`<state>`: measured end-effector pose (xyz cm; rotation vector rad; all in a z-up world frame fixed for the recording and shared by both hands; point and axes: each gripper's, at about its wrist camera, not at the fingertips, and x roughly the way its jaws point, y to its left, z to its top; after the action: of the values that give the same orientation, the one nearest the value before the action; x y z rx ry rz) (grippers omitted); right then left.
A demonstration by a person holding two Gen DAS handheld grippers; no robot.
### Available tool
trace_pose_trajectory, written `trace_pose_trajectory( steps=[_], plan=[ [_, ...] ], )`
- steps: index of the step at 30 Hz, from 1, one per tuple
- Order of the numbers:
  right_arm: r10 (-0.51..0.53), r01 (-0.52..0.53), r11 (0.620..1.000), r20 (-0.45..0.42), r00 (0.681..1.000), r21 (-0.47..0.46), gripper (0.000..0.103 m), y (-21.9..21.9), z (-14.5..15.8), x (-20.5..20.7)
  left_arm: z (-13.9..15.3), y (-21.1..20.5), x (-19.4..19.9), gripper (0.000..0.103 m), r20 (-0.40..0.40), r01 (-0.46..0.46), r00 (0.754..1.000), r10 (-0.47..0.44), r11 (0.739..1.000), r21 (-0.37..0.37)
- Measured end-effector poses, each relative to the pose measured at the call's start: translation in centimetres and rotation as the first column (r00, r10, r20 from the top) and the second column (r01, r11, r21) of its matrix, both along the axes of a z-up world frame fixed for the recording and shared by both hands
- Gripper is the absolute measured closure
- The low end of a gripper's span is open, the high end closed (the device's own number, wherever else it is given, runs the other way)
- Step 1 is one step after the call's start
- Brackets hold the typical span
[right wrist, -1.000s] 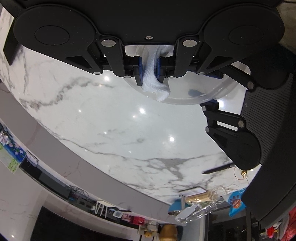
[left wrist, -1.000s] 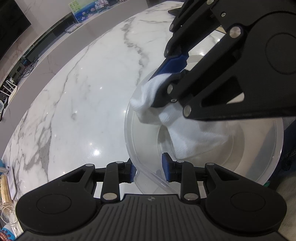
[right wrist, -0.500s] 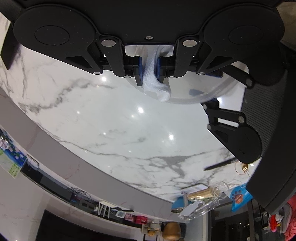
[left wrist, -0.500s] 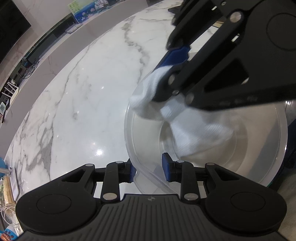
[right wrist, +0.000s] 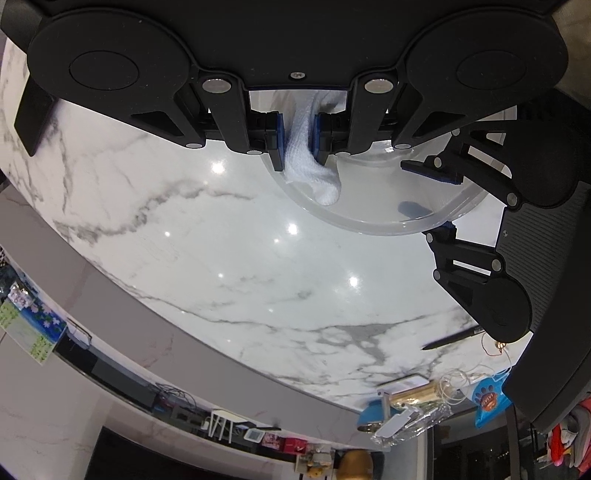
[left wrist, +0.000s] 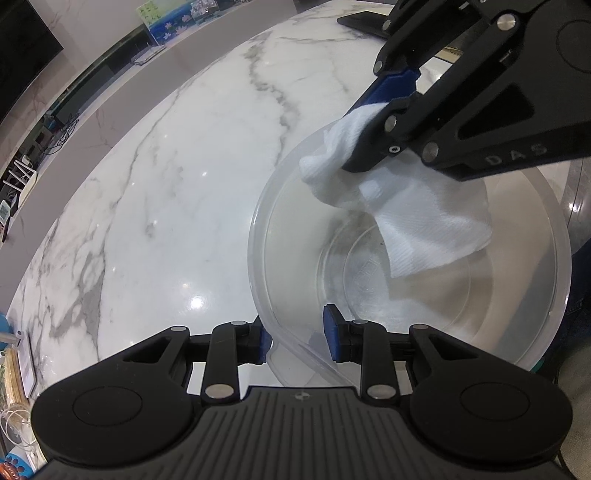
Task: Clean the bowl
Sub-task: 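Rub the white cloth along the bowl's inner wall near the rim with the right gripper, then push the cloth down into the bowl's bottom with the right gripper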
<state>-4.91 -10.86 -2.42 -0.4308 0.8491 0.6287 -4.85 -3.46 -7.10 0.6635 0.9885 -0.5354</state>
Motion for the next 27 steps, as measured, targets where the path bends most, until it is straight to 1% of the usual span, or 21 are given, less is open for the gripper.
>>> trace_pose_trajectory(
  steps=[5, 14, 22, 27],
  plan=[
    [0.014, -0.014, 1.000, -0.014, 1.000, 0.003, 0.091, 0.6, -0.5, 0.1, -0.1, 0.0, -0.2, 0.076, -0.002, -0.001, 1.000, 0.001, 1.000, 0.000],
    [0.079, -0.079, 0.997, -0.050, 0.996, -0.001, 0.091, 2.0, -1.2, -0.7, 0.1, -0.5, -0.6, 0.076, -0.004, -0.004, 1.000, 0.004, 1.000, 0.001],
    [0.185, -0.183, 0.983, -0.145, 0.972, 0.027, 0.091, 2.7, -1.6, -1.8, 0.1, -0.9, -0.8, 0.076, -0.005, -0.009, 1.000, 0.009, 1.000, 0.000],
    [0.214, -0.213, 0.977, -0.167, 0.963, 0.026, 0.091, 3.1, -1.8, -2.2, 0.1, -0.9, -0.9, 0.076, -0.005, -0.006, 1.000, 0.006, 1.000, 0.007]
  ],
)
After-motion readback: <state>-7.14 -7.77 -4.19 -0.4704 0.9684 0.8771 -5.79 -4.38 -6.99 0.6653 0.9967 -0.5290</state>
